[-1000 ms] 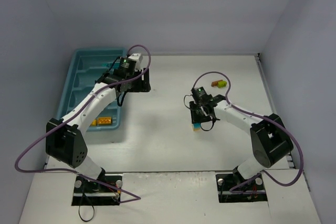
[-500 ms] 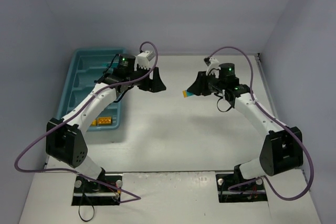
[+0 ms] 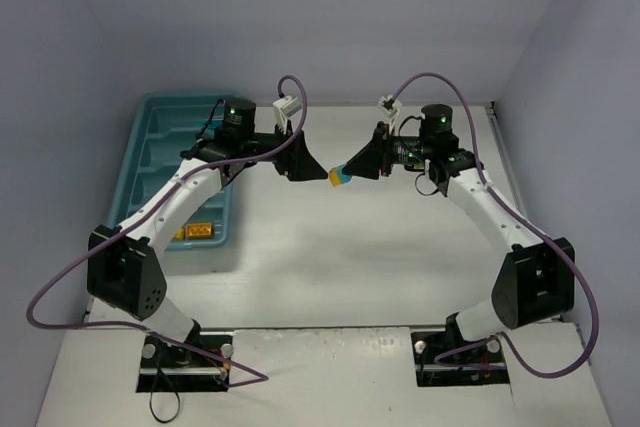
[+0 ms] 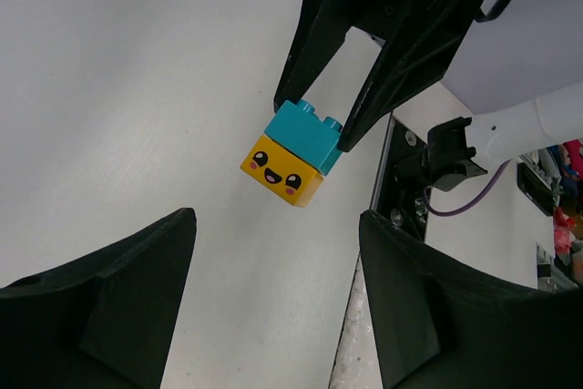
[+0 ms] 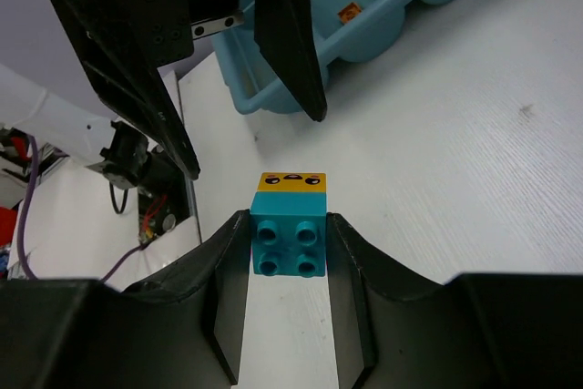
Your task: Sort the legos into containers by color
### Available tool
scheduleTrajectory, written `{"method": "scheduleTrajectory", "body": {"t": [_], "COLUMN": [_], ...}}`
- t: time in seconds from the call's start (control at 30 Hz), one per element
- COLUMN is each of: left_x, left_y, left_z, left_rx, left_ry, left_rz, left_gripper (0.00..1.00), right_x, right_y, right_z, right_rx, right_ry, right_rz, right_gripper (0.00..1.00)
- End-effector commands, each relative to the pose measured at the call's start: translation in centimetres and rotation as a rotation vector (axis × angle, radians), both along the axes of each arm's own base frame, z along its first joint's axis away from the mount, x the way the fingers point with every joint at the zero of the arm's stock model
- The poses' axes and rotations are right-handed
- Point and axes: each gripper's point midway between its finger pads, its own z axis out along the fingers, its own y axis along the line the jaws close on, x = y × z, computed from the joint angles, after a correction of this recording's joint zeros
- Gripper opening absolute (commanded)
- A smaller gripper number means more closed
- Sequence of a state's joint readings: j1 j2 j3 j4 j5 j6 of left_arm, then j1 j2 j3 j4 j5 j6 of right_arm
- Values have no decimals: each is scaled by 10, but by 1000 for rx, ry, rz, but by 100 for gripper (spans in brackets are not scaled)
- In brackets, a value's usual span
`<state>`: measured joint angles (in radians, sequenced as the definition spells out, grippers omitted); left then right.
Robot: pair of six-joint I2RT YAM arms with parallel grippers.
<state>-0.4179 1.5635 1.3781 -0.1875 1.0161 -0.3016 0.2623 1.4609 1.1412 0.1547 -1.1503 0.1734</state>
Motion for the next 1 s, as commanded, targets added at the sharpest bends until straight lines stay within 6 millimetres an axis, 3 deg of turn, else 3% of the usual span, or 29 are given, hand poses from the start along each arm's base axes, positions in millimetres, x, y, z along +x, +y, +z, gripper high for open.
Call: {"method": "scheduleTrajectory", "body": {"t": [0.0, 0.2, 0.63, 0.87, 0.97], "left_x": [-9, -20, -16, -18, -22], "left_y": [-4, -12, -23, -26, -29], "left_z": [44, 46, 34, 40, 40], "left_rx": [-89, -107, -102, -118, -125], "left_ry": [-149, -146, -124, -131, -128], "left_rz": [-105, -165, -192, -215, -235], "left_gripper": [66, 66, 65, 48, 47], "right_x": [-4, -6, -11, -11, -13], "right_y": [5, 7, 12, 14, 16], "right_z": [38, 39, 45, 40, 38], "right_rx": [69, 84, 117, 118, 121], "right_ry": [-141, -138, -140, -125, -119], "right_rz": [108, 141, 192, 203, 217], "right_gripper": [0, 0, 0, 0, 0]}}
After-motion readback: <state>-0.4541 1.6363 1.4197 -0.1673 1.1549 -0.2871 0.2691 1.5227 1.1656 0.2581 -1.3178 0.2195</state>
